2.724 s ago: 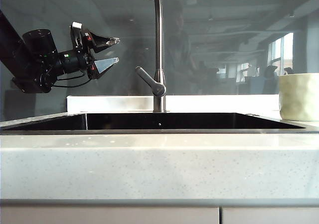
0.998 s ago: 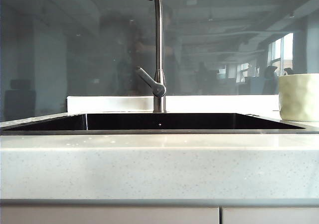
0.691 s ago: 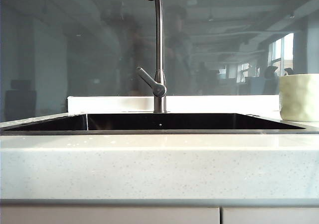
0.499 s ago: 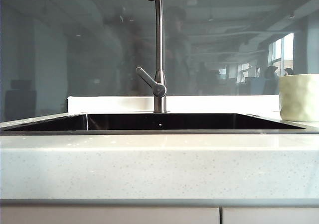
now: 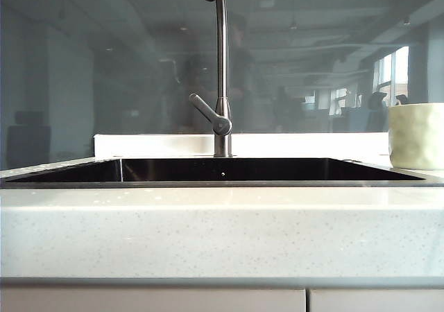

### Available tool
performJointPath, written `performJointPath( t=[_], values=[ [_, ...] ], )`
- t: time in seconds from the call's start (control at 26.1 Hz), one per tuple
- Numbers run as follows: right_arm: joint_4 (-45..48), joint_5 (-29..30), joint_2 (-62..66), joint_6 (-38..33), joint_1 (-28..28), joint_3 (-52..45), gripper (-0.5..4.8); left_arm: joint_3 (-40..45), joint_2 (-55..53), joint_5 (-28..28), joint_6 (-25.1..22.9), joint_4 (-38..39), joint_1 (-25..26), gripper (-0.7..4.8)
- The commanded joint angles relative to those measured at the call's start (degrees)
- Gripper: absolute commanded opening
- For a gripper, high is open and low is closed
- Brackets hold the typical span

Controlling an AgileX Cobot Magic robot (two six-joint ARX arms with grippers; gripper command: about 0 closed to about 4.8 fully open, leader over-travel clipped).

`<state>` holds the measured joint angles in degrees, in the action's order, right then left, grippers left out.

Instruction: Pick up the mug next to the sink, go to the faucet to get some water, pour the water into the sink, and finally put the mug back to its place.

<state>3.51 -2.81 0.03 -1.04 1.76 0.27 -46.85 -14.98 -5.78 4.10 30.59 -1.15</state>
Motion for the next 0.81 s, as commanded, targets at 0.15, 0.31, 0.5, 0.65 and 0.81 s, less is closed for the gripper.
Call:
performJointPath(
  t=[0.15, 0.31, 0.5, 0.65, 0.81],
  values=[
    [1.0, -0.1, -0.1, 0.0, 0.0, -0.2, -0.01, 9.8, 2.3, 6.3, -0.5, -8.2, 0.1, -0.06],
    [1.0, -0.1, -0.1, 0.0, 0.0, -0.2, -0.01, 18.7, 3.5, 7.6, -0.6, -16.3, 0.1, -0.05],
    [1.0, -0.1, -0.1, 0.0, 0.0, -0.2, -0.01, 28.8, 9.2, 6.7, -0.9, -20.5, 0.1, -0.06],
    [1.0, -0.1, -0.1, 0.0, 0.0, -0.2, -0.01, 37.7, 13.4, 3.7, -1.1, -25.4, 0.1, -0.06],
    [1.0, -0.1, -0.1, 0.0, 0.0, -0.2, -0.01, 46.1, 14.8, 2.0, -0.7, -34.9, 0.1, -0.06]
  ],
)
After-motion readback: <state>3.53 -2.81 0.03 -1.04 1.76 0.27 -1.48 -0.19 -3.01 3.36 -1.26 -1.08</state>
